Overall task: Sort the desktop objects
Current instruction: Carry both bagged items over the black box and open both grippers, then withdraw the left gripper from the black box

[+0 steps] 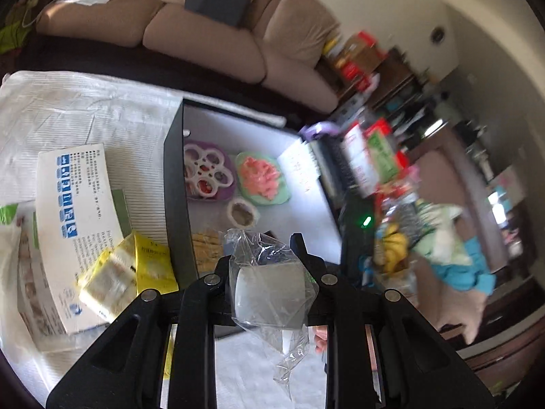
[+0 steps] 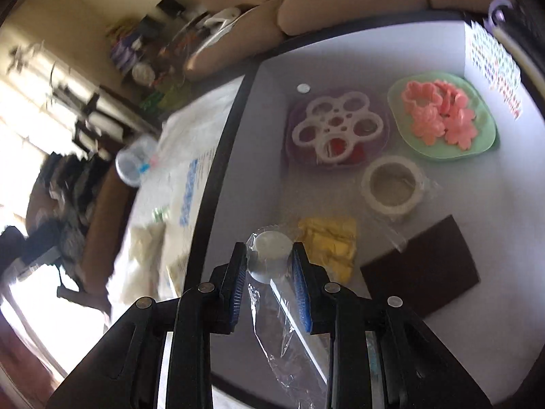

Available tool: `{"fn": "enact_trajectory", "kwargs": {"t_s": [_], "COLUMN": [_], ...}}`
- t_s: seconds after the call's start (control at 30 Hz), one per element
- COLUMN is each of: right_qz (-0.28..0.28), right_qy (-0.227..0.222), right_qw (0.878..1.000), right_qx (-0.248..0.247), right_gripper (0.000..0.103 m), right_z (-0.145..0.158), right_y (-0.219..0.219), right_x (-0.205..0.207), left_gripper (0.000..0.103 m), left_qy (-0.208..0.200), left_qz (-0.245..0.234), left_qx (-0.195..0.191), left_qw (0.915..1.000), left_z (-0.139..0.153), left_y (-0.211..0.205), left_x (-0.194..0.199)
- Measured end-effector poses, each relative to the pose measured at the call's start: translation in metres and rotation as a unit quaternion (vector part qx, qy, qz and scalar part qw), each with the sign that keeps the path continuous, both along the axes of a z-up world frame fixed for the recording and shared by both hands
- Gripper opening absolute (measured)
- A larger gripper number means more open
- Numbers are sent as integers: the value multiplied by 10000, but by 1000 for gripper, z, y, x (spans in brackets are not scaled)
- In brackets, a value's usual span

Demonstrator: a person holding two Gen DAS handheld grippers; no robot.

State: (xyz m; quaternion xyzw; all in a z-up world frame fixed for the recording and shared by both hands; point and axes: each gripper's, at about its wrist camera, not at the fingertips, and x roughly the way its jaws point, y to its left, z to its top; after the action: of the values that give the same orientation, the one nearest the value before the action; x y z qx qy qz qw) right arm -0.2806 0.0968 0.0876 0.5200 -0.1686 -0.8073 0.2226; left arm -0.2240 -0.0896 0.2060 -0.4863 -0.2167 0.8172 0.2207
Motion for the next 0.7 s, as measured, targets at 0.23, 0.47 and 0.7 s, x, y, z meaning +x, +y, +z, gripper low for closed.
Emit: {"fn": "enact_trajectory", "kwargs": {"t_s": [0.23,0.47,0.7], "right_qz": [-33,227,1039], "right_qy": [-611,472,161], "right_qw": [9978,9834,9333], "right_qx": [-244,1735,3434], "right_gripper": [52,60,55], "right_z": [-4,43,16], "right_y": [21,76,72], "right_x": [-23,3,1], "left_gripper": [23,61,62], "left_qy": [-549,-704,-307], "left_qz": [-271,-268,-134], "left_qx": [-999,-2141,-1599], "left_qw": [9931,9739,9866], "left_z": [-39,-69,-44], "left_y": [36,62,51], "left_x": [-44,-53,-10]}}
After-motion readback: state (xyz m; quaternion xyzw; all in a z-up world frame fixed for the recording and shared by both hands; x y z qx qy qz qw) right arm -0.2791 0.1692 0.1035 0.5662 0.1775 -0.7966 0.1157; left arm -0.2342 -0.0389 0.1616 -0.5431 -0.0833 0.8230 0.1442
